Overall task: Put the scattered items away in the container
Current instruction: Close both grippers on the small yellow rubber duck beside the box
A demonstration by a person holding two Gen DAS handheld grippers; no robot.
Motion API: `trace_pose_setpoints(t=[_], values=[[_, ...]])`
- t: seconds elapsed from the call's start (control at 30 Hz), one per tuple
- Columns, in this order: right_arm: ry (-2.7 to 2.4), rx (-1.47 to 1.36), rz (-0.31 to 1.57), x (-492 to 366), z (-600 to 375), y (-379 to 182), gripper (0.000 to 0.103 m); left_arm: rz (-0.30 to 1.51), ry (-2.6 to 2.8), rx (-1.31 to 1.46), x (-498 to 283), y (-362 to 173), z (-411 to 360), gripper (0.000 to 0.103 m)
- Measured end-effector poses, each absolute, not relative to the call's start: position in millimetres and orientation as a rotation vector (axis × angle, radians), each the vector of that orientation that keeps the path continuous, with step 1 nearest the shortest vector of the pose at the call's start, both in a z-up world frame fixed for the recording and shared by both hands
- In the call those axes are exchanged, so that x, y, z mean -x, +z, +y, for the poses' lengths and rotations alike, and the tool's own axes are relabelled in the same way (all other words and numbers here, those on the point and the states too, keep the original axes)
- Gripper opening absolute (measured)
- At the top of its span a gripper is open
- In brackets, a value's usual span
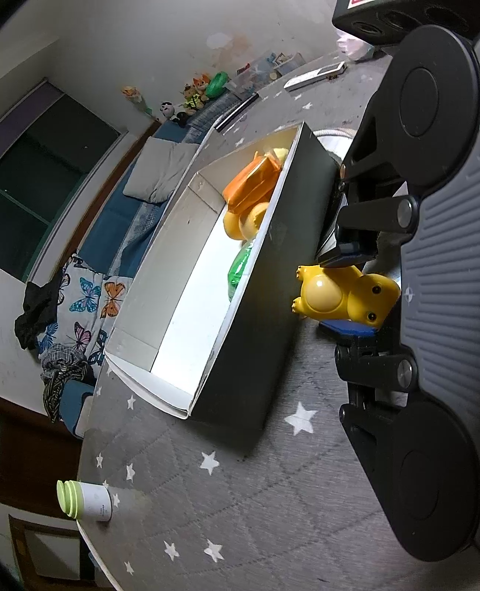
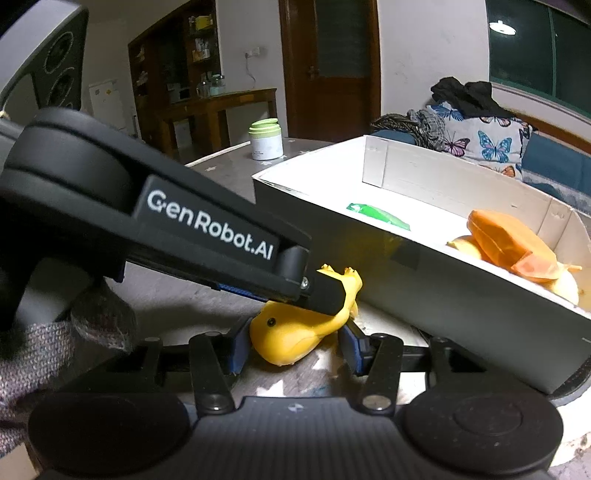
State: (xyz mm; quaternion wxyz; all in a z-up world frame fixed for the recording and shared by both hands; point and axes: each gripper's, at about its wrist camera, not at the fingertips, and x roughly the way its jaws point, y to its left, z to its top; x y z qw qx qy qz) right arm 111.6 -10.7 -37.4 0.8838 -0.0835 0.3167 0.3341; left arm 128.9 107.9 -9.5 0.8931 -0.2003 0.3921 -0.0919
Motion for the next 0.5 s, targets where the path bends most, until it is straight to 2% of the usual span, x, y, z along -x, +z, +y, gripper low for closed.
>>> trace_pose_setpoints(t=[0.5], values=[[0.67,0.194,0.509,-87,-16,11,0.05,0.674,-0.225,0.372,-113,44,95,0.033]])
